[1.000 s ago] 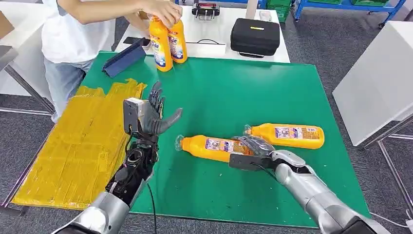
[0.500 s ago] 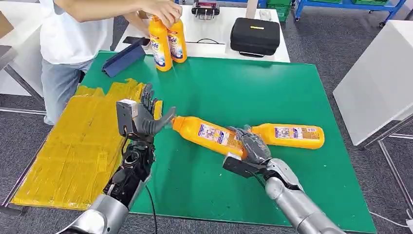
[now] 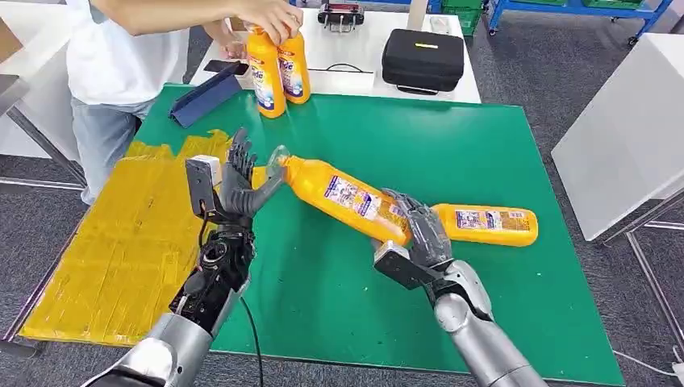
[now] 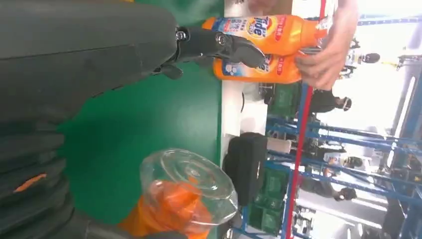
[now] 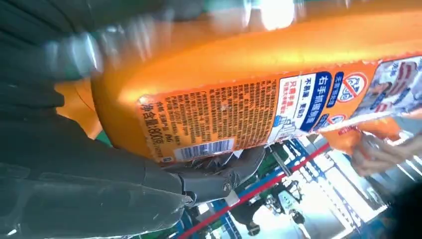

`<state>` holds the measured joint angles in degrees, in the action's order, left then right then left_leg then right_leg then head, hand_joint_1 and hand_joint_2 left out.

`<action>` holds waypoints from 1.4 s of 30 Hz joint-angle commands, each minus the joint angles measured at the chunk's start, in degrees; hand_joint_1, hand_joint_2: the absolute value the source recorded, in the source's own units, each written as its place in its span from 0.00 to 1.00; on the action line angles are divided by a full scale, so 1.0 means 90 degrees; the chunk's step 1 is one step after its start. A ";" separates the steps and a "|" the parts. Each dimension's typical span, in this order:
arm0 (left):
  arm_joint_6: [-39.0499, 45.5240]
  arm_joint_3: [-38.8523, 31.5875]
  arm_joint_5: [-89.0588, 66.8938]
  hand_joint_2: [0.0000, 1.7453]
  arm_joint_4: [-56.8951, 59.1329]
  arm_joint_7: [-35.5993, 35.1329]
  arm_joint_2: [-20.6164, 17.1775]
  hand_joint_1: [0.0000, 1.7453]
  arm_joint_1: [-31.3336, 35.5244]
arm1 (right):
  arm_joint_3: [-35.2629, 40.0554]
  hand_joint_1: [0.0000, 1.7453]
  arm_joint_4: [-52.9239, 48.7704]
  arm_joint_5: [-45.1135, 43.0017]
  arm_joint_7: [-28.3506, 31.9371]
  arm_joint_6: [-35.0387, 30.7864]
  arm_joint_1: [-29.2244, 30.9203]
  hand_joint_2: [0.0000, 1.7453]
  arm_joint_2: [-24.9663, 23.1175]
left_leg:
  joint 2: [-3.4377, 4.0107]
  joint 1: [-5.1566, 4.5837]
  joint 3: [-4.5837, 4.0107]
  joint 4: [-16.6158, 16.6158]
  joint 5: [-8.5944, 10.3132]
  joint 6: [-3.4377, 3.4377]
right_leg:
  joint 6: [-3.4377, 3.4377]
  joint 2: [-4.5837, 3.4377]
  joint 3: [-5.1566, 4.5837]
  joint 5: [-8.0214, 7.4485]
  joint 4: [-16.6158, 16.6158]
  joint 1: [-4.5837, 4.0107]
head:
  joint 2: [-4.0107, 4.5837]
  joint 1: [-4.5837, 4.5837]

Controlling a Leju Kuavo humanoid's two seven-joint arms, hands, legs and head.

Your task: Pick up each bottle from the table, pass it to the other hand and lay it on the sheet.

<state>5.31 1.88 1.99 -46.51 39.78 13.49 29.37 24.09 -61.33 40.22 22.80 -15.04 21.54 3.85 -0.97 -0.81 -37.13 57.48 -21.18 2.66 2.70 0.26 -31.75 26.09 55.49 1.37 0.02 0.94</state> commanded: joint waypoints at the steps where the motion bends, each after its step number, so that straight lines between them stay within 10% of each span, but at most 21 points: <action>1: 0.0098 -0.0634 0.0657 1.00 0.0735 -0.0304 0.0055 0.00 0.0441 | -0.0570 1.00 -0.0793 0.0053 0.0152 -0.0297 -0.0179 1.00 -0.0536 | 0.0014 0.0010 0.0020 0.0004 -0.0016 -0.0023 | -0.0020 -0.0009 0.0019 0.0012 0.0000 -0.0011 | 0.0000 -0.0002; 19: -0.2275 0.0279 0.1012 1.00 0.0999 -0.0922 0.0085 0.00 0.0528 | -0.0783 1.00 0.0264 0.0174 0.0660 -0.0898 0.0032 1.00 -0.0895 | 0.0017 0.0009 0.0012 0.0000 -0.0010 -0.0017 | -0.0015 -0.0011 0.0009 0.0005 -0.0007 -0.0007 | 0.0000 -0.0002; 42: -0.0131 -0.0516 0.0589 1.00 0.1839 -0.0321 -0.0252 0.00 0.1225 | -0.0701 1.00 -0.1291 -0.0001 0.0700 -0.1210 -0.0840 1.00 -0.0780 | 0.0003 0.0011 0.0008 0.0000 -0.0011 -0.0018 | -0.0015 0.0004 0.0012 0.0010 -0.0004 -0.0010 | 0.0000 -0.0002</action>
<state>4.59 0.61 7.17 -38.01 36.04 13.05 35.44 17.77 -66.01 40.87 29.16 -25.11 17.42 -4.02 -0.97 -0.79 -37.22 57.47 -21.17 2.66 2.70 0.28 -31.85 26.09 55.50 1.37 0.02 0.92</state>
